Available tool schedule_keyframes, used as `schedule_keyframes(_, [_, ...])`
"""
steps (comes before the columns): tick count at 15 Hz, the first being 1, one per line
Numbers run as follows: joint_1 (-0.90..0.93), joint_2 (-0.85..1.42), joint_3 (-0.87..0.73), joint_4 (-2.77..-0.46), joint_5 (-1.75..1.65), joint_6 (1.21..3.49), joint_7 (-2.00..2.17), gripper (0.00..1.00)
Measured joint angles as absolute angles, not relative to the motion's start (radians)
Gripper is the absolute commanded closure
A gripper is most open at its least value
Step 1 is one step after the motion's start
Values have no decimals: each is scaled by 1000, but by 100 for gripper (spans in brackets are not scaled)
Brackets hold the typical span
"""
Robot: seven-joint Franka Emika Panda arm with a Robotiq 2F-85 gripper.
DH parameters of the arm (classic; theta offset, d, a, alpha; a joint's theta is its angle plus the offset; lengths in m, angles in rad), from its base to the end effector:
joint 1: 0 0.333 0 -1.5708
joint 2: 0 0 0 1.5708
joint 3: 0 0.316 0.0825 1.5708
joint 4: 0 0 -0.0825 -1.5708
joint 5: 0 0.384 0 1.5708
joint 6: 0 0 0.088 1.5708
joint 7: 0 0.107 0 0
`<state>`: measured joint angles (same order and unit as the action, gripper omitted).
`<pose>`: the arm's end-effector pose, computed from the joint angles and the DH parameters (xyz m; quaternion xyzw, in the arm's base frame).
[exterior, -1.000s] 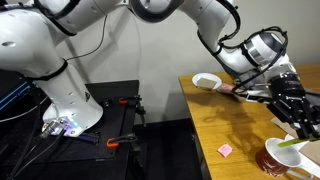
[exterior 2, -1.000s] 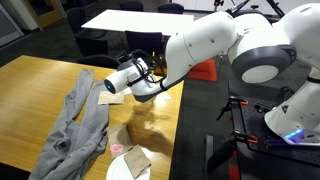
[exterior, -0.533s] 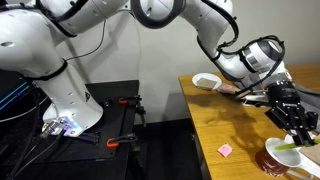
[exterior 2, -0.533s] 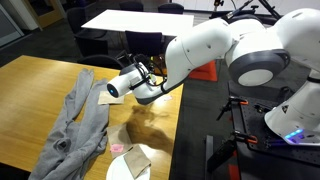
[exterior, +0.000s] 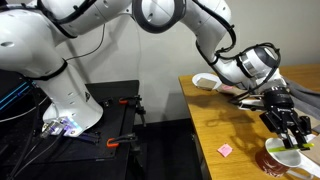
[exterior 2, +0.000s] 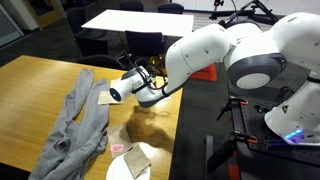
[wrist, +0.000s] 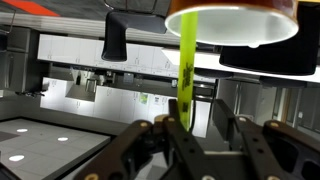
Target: Move the cup to the right then put the marker in the cup
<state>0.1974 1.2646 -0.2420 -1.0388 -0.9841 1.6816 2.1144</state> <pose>0.7194 -0.0541 0.0798 0.5610 -0.5719 0.3478 0.4871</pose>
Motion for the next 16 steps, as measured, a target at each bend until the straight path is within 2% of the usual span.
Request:
schedule_keyframes(3, [197, 1271, -242, -1030, -984, 1682, 2099, 3])
schedule_keyframes(4, [196, 1272, -242, -1029, -984, 1682, 2096, 0])
schedule_keyframes(11, [195, 1259, -242, -1029, -983, 1682, 2083, 0])
schedule_keyframes(16, [196, 1163, -238, -1075, -979, 1682, 1998, 0])
